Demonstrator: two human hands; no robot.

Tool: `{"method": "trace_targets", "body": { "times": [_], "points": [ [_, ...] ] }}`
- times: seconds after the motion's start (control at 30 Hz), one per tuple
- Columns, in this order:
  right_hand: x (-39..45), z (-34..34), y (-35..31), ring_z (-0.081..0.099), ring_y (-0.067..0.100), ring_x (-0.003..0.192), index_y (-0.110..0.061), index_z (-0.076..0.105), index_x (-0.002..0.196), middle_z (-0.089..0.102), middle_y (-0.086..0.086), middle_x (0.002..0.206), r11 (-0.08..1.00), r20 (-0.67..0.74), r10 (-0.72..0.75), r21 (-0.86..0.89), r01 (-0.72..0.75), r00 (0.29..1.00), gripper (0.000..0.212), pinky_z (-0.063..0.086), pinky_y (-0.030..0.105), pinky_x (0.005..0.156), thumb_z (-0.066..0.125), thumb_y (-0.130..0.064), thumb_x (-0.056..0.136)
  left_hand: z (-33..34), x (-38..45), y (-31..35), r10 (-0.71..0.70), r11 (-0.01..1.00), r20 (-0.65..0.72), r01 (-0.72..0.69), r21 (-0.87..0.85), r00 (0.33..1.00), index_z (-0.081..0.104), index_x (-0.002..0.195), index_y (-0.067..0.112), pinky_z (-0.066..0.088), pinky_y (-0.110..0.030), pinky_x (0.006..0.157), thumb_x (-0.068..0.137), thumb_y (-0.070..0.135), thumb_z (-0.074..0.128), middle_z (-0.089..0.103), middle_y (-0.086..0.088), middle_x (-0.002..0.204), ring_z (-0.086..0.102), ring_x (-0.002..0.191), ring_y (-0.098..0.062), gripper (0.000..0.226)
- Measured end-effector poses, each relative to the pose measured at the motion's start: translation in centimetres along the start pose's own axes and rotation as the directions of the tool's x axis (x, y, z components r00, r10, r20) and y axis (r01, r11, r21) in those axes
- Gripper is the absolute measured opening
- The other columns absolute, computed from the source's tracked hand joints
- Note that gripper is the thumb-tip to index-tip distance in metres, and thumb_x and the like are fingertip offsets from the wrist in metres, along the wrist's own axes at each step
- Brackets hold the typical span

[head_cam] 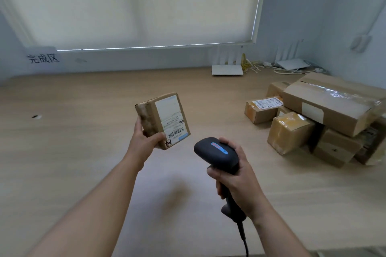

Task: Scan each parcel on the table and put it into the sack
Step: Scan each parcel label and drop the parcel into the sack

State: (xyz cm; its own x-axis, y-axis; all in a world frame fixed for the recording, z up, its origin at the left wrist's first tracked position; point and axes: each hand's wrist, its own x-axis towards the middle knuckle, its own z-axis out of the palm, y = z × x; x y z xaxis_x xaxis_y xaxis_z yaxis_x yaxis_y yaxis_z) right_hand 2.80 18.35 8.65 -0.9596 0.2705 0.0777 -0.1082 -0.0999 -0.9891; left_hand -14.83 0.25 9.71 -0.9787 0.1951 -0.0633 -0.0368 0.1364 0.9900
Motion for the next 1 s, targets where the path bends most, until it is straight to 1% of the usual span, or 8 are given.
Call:
{"method": "trace_targets", "body": {
  "times": [0.1,0.2,0.37,0.5,0.6,0.7,0.83,1.0],
  "points": [
    [-0.4,2.0,-0.2,0.047,0.025,0.046,-0.051,0.056,0.115,0.064,0.006,0.108,1.0,0.058,0.01,0.018,-0.011,0.998,0.064,0.042,0.031,0.044,0.072,-0.009,0.07,-2.4,-0.9,0.2,0.018,1.0,-0.038,-0.017,0.024,0.999,0.028,0.134,0.048,0.055,-0.043,0.084,0.081,0.0,0.067,0.064,-0.005,0.115,0.064,0.104,-0.025,0.082],
    [-0.5,3.8,-0.2,0.047,0.025,0.045,-0.051,0.057,0.114,0.065,0.004,0.106,1.0,0.096,0.011,0.022,-0.013,0.995,0.063,0.042,0.03,0.044,0.072,-0.009,0.07,-4.5,-1.6,0.2,0.029,0.999,-0.067,-0.027,0.033,0.997,0.024,0.143,0.043,0.055,-0.041,0.083,0.081,0.0,0.067,0.063,-0.003,0.116,0.063,0.104,-0.023,0.087],
    [-0.7,6.4,-0.2,0.047,0.027,0.046,-0.048,0.056,0.114,0.067,0.002,0.099,1.0,0.125,0.023,0.017,-0.025,0.992,0.062,0.043,0.032,0.044,0.071,-0.009,0.069,-7.6,-1.9,-0.1,0.045,0.998,-0.089,-0.041,0.041,0.995,0.023,0.144,0.042,0.054,-0.044,0.086,0.081,0.0,0.067,0.062,-0.002,0.114,0.062,0.106,-0.024,0.087],
    [-0.5,8.6,-0.3,0.047,0.027,0.046,-0.048,0.056,0.116,0.066,0.004,0.104,1.0,0.124,0.022,0.001,-0.022,0.992,0.063,0.043,0.032,0.044,0.071,-0.008,0.07,-9.9,-1.4,-0.3,0.045,0.998,-0.087,-0.042,0.043,0.995,0.021,0.145,0.041,0.051,-0.049,0.093,0.081,0.001,0.068,0.062,-0.004,0.117,0.061,0.109,-0.026,0.089],
    [-0.4,10.5,-0.2,0.047,0.027,0.045,-0.048,0.056,0.115,0.067,0.003,0.102,1.0,0.112,0.021,-0.001,-0.021,0.993,0.062,0.042,0.032,0.043,0.071,-0.008,0.07,-11.6,-0.7,-0.3,0.05,0.998,-0.071,-0.048,0.036,0.996,0.021,0.145,0.042,0.051,-0.049,0.093,0.081,0.001,0.067,0.061,-0.003,0.116,0.06,0.109,-0.027,0.089],
    [-0.2,12.4,-0.2,0.047,0.026,0.044,-0.049,0.056,0.114,0.068,0.0,0.097,1.0,0.097,0.024,-0.008,-0.024,0.995,0.063,0.042,0.031,0.043,0.072,-0.009,0.069,-13.4,-0.1,-0.5,0.062,0.997,-0.065,-0.059,0.039,0.996,0.02,0.146,0.041,0.052,-0.043,0.09,0.082,0.0,0.067,0.061,-0.001,0.113,0.06,0.109,-0.025,0.09],
    [0.2,14.9,-0.4,0.046,0.026,0.043,-0.051,0.056,0.114,0.067,0.001,0.095,1.0,0.066,0.003,-0.031,-0.001,0.998,0.064,0.041,0.03,0.043,0.072,-0.01,0.069,-15.4,0.2,-0.9,0.079,0.996,-0.067,-0.076,0.046,0.995,0.017,0.149,0.037,0.047,-0.019,0.069,0.083,-0.001,0.066,0.058,0.0,0.11,0.058,0.103,-0.02,0.091],
    [0.7,18.3,-0.3,0.046,0.025,0.043,-0.05,0.056,0.115,0.064,0.007,0.099,0.999,0.039,-0.02,-0.044,0.022,0.999,0.064,0.041,0.029,0.043,0.072,-0.01,0.068,-18.7,0.0,-2.0,0.106,0.991,-0.066,-0.1,0.083,0.992,0.018,0.149,0.036,0.044,-0.011,0.061,0.081,0.002,0.069,0.059,0.007,0.104,0.057,0.098,-0.013,0.092]
  ]
}}
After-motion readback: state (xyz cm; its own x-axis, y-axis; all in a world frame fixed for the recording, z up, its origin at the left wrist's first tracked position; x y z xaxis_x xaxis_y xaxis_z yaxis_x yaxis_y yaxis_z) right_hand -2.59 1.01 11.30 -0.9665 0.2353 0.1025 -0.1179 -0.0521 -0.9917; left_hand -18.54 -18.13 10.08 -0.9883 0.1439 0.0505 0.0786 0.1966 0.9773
